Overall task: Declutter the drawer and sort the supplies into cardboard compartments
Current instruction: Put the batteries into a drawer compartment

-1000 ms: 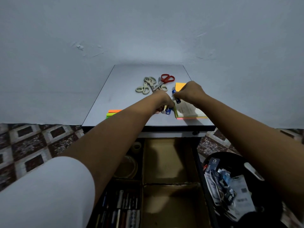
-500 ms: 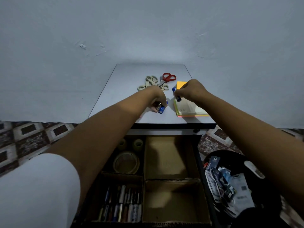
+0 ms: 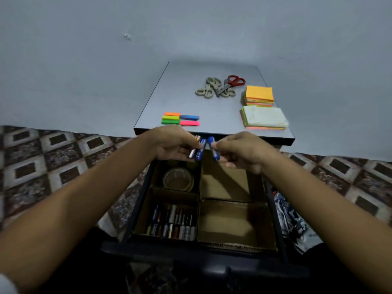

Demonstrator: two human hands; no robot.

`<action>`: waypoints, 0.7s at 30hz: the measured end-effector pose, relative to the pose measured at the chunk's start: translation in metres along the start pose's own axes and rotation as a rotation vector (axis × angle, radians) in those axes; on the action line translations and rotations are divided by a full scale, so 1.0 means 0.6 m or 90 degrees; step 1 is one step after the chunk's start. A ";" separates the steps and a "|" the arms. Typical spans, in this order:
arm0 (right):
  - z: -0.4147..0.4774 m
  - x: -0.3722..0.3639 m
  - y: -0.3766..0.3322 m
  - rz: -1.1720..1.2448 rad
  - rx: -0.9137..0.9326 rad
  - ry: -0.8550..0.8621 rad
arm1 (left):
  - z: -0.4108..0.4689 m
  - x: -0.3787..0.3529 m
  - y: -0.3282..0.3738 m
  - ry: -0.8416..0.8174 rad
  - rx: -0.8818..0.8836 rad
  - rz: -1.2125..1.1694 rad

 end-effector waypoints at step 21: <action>-0.016 -0.173 0.165 -0.406 0.000 0.207 | 0.003 0.062 -0.308 0.198 0.168 0.004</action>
Point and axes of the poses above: each hand's wrist, its own z-axis towards the middle knuckle, its own x-axis out of the back of the hand, y = z × x, the point moved 8 cm from there along z, towards the middle knuckle, and after that the axes turned 9 degrees about -z, right-handed, at the moved point
